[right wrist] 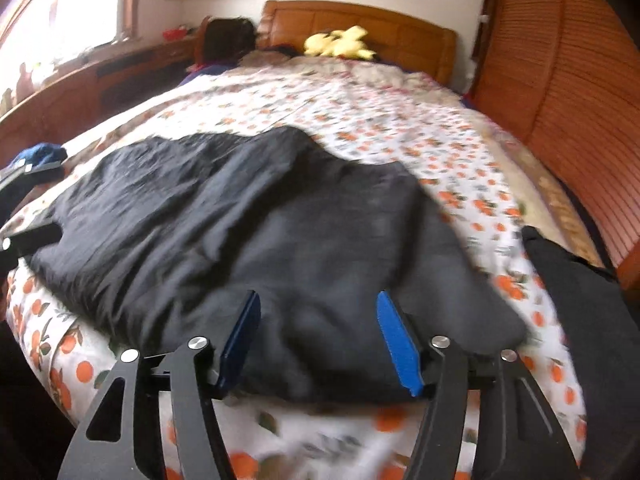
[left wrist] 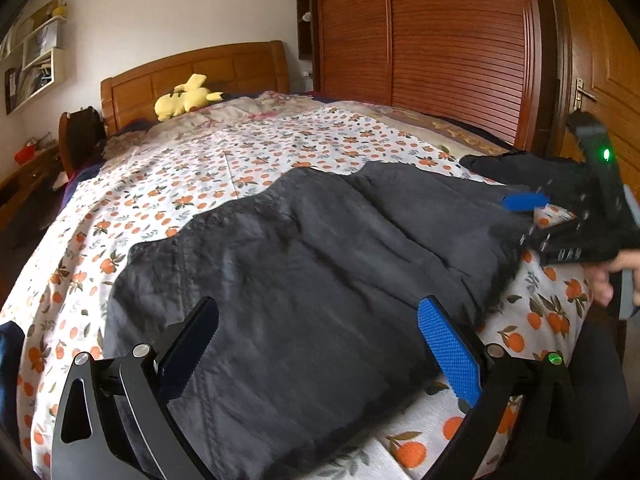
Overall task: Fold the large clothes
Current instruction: 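Grasp the trousers leg with the right tool and fold it over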
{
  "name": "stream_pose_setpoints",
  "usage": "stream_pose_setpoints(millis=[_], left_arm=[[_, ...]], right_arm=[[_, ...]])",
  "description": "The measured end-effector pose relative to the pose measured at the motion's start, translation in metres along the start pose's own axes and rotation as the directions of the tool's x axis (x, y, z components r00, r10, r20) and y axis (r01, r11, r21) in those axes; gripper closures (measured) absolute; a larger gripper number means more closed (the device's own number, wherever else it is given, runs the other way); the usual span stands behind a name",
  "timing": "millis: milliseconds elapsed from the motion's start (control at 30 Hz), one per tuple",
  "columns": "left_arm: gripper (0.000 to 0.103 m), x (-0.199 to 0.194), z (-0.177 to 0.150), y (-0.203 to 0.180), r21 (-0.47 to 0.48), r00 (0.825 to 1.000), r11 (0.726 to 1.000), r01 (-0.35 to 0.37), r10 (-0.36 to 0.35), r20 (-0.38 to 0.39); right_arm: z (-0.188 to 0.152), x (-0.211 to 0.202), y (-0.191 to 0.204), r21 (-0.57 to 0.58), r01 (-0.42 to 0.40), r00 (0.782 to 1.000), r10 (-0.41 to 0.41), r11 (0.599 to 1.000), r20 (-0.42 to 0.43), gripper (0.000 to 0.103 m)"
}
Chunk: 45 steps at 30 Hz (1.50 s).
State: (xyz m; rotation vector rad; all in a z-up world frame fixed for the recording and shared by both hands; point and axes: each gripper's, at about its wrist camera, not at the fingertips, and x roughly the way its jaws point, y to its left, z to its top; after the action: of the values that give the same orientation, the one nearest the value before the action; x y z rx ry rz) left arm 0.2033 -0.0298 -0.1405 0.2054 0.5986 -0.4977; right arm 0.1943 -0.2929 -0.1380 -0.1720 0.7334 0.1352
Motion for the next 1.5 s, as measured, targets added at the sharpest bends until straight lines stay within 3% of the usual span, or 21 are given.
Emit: stream_pose_setpoints(millis=[67,200,367,467,733,800,867,900,933,1033,1067,1233,1500], left_arm=[[0.003,-0.001,-0.003,-0.003,-0.001,1.0,1.0,0.004,-0.004,-0.002],[0.003,-0.002,-0.008,-0.007,-0.01,1.0,1.0,0.019,-0.019,-0.01],[0.003,0.0,-0.015,-0.008,-0.017,0.999,1.0,0.024,-0.024,-0.022],[0.003,0.002,-0.018,-0.008,-0.021,0.999,0.999,0.025,-0.026,-0.031],[0.003,0.008,-0.024,-0.002,-0.039,0.998,0.999,0.025,-0.027,-0.052],[0.003,0.009,-0.026,0.0,-0.044,0.998,0.999,0.027,-0.03,-0.057],[0.003,0.009,-0.026,0.002,-0.048,0.998,0.999,0.022,-0.024,-0.06],[0.003,0.009,-0.026,0.003,-0.051,0.998,0.999,0.02,-0.023,-0.059],[0.003,0.008,-0.026,0.004,-0.054,0.998,0.998,0.019,-0.022,-0.057],[0.003,0.003,-0.026,0.008,-0.061,0.999,0.998,0.012,-0.015,-0.05],[0.003,0.001,-0.026,0.01,-0.062,0.999,0.998,0.01,-0.013,-0.048],[0.003,-0.008,-0.029,0.02,-0.073,0.999,0.997,-0.006,0.004,-0.038],[0.003,-0.032,-0.028,0.045,-0.115,1.0,0.993,-0.03,0.03,0.002]], right_arm=[[-0.002,-0.009,-0.017,0.029,0.045,0.999,-0.045,0.999,0.014,0.033],[-0.007,-0.011,-0.051,0.123,0.112,0.994,-0.112,0.986,-0.008,0.032],[-0.02,0.006,-0.078,0.237,0.125,0.992,-0.116,0.963,-0.054,0.03],[-0.029,0.018,-0.09,0.303,0.113,0.993,-0.093,0.946,-0.078,0.024],[-0.039,0.035,-0.104,0.436,0.045,0.993,0.007,0.899,-0.115,0.021],[-0.039,0.035,-0.103,0.446,0.019,0.993,0.033,0.895,-0.11,0.028],[-0.037,0.036,-0.1,0.451,-0.028,0.992,0.081,0.892,-0.097,0.051],[-0.036,0.035,-0.097,0.449,-0.049,0.991,0.101,0.892,-0.092,0.056],[-0.034,0.033,-0.093,0.435,-0.044,0.991,0.095,0.899,-0.096,0.06],[-0.026,0.025,-0.084,0.379,-0.036,0.995,0.069,0.925,-0.074,0.091],[-0.021,0.016,-0.077,0.349,-0.033,0.998,0.05,0.937,-0.04,0.094],[0.002,-0.011,-0.062,0.326,-0.075,0.996,0.053,0.942,0.076,0.097],[0.06,-0.036,-0.013,0.21,-0.153,0.977,0.117,0.966,0.176,0.098]])
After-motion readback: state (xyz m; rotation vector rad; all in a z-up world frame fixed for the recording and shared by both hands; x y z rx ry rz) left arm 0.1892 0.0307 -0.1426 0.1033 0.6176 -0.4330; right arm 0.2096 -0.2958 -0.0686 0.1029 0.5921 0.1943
